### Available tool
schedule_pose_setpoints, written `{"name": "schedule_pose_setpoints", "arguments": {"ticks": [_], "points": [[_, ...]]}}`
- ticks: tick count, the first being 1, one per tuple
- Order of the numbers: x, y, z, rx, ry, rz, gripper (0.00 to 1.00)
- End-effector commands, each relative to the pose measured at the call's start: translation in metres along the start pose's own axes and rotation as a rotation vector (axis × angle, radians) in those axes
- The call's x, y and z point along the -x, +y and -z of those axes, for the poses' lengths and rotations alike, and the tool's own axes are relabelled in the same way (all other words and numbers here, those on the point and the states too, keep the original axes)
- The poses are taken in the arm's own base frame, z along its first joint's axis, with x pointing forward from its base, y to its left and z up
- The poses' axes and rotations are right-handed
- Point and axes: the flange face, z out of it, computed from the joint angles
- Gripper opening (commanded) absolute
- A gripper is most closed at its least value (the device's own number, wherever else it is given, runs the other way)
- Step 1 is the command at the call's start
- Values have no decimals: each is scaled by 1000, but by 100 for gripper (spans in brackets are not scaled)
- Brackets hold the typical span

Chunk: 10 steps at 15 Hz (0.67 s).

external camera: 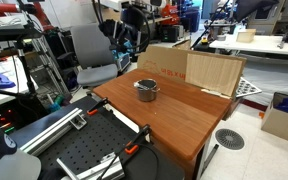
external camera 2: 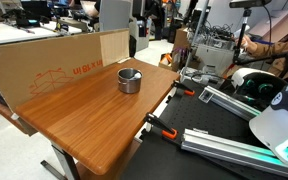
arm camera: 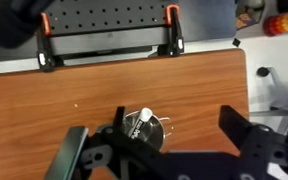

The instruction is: Remove the marker from the silver pot on the table

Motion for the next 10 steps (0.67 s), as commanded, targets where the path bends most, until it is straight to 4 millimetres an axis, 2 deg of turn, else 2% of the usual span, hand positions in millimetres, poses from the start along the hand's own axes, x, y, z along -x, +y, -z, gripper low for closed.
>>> {"name": "schedule_pose_setpoints", "arguments": {"ticks": [1,10], "points": [[-26,-2,-10,-1,-7,-35,100],[-80,11,-50,28,-111,-86,100]]}}
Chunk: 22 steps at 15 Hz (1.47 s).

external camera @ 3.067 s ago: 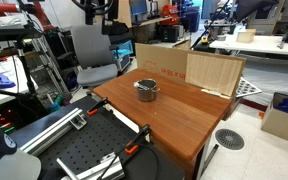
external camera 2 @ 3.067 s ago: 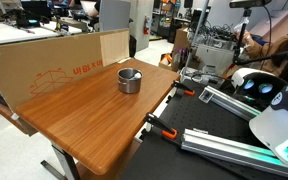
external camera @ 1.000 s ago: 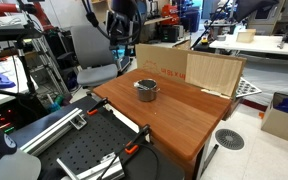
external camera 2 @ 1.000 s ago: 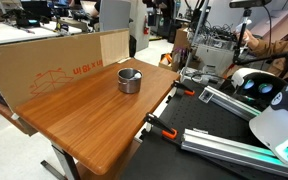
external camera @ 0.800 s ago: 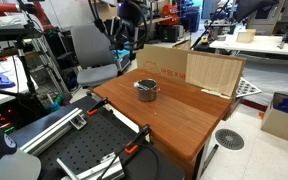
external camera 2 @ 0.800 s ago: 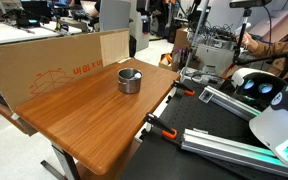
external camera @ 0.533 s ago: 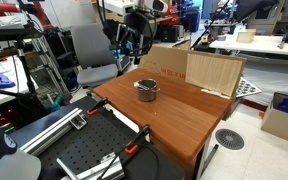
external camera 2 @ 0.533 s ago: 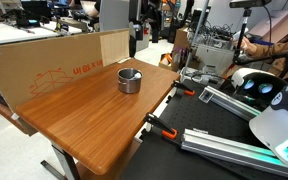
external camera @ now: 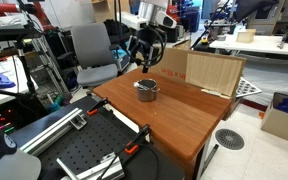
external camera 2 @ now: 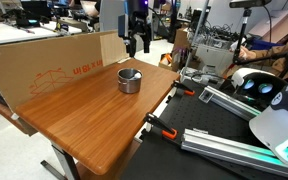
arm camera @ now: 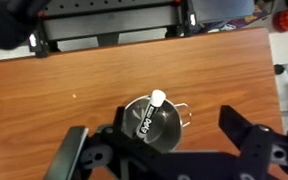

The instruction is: Remove the marker from the silver pot on the table

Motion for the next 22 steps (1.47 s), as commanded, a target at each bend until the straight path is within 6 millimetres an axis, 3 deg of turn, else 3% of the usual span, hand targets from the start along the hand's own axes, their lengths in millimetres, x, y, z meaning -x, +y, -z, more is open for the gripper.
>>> {"name": "schedule_pose_setpoints", "arguments": {"ticks": [1,10,15,16,17,19,22], "points": [[-22,0,-11,14,-47,-31,100],[-43,-13,-58,63,-129,-16,100],[-52,-10,-72,77,-166,-43,100],[-54,-9,-72,72,-168,-44,93],[-56,-9,-73,72,-171,-41,72],[-59,-9,-74,73,-171,-39,68],[-61,-10,-74,73,-177,-40,43]]}}
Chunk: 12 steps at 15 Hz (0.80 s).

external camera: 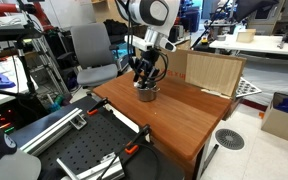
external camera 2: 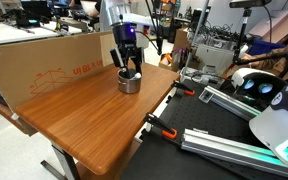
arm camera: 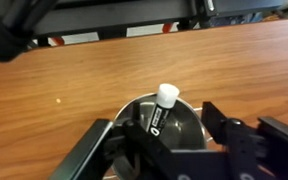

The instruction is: Remove the marker from the silver pot on the table

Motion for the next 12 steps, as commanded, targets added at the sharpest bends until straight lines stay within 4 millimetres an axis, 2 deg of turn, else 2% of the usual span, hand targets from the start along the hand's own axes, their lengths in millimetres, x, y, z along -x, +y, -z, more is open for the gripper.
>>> {"name": "schedule_pose_setpoints", "arguments": {"ticks": [1,6,8,12], "points": [[-6,0,2,12,-36,-13,37],[-7,2,5,3,-60,-11,0],[-7,3,7,-1,-68,-11,5],[-5,5,15,-18,-73,-4,5]]}}
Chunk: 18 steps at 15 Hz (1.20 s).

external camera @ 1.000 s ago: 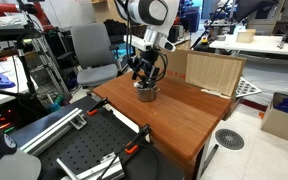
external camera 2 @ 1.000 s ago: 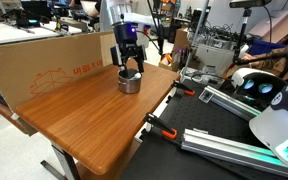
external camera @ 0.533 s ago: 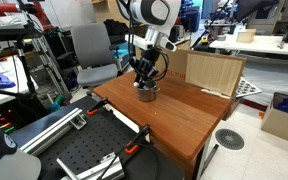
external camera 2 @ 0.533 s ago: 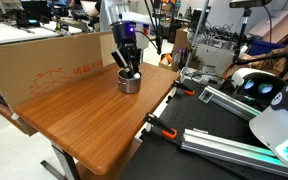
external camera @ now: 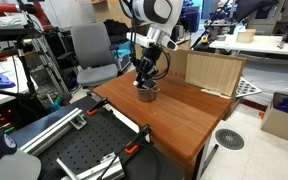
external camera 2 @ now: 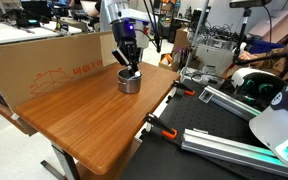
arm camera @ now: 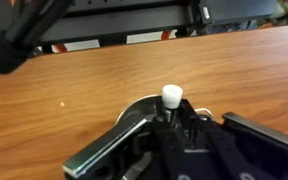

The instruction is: Remove the marker from the silver pot on the table

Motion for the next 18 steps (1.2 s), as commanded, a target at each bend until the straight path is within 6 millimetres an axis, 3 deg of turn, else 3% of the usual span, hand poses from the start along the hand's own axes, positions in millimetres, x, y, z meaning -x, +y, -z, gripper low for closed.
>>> {"name": "schedule_pose_setpoints", "arguments": {"ticks": [1,11,18], "points": [[1,3,10,-16,-16,4,5],[43,9,55,-42,81,57,5],[81,23,71,-50,138,83,5]]}}
